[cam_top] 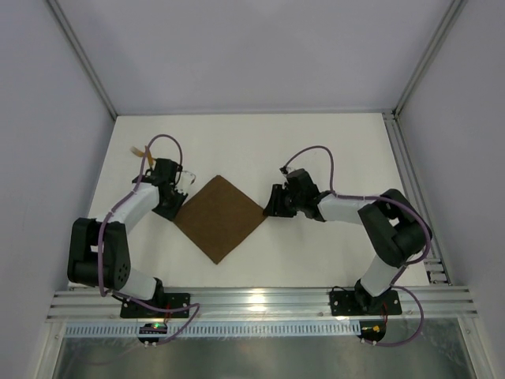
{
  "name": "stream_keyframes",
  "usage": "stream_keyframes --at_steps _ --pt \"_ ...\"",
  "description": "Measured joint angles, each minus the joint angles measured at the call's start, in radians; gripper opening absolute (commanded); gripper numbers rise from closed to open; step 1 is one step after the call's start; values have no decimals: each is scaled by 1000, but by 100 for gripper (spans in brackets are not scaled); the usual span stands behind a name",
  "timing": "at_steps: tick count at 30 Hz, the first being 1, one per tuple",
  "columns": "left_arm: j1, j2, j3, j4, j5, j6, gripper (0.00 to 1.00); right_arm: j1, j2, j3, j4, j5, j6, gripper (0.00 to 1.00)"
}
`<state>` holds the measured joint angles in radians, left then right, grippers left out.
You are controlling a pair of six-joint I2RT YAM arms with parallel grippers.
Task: Fold the napkin into a case and place the utensils inside
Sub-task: Smooth out the square-folded napkin at the center of the board.
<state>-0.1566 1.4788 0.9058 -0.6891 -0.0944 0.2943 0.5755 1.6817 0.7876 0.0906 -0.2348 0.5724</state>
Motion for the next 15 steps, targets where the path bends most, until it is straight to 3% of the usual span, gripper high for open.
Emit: stream_keyframes --at_steps 6,9,15 --pt "5 2 3 5 0 -3 34 -2 35 -10 64 -56 16 14" --pt "13 2 4 4 3 -3 34 -2 37 -27 82 -72 27 5" --pt "16 2 27 -11 78 -4 36 -26 0 -76 98 -63 35 3"
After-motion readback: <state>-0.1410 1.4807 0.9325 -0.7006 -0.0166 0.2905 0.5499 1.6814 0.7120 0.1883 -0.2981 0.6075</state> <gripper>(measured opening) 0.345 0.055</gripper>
